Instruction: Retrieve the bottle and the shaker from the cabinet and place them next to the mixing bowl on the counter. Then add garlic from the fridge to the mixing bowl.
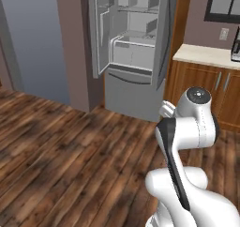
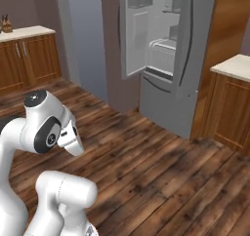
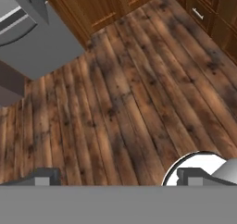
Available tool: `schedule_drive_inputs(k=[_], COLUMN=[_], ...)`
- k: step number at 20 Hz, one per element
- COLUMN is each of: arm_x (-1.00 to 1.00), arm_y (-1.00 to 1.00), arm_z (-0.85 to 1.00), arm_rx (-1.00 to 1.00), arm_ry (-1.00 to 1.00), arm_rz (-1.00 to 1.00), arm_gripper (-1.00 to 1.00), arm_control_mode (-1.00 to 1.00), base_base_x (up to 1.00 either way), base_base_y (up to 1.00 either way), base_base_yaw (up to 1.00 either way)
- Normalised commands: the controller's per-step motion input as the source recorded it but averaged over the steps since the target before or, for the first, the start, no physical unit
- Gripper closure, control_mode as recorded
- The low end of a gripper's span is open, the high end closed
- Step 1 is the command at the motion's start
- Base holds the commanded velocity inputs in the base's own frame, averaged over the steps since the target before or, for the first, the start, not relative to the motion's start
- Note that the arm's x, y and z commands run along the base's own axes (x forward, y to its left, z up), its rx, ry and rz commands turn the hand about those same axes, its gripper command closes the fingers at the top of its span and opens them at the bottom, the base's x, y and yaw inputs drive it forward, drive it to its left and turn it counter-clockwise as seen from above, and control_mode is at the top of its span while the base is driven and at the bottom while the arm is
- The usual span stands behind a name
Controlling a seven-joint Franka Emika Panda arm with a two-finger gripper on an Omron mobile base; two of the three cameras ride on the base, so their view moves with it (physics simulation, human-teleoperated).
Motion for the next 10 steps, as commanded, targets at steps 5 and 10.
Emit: schedule_drive_inputs(k=[5, 10], arm_x=[0.0, 0.0], arm_y=[0.0, 0.0], arm_z=[0.0, 0.0], arm_rx=[0.0, 0.0], arm_ry=[0.0, 0.0], arm_rz=[0.0, 0.0], arm_gripper=[-1.0, -1.0], arm_control_mode=[1.0, 1.0], base_base_x=[0.56, 0.57], base_base_y=[0.01, 0.06], base_base_yaw=[-0.11, -0.12])
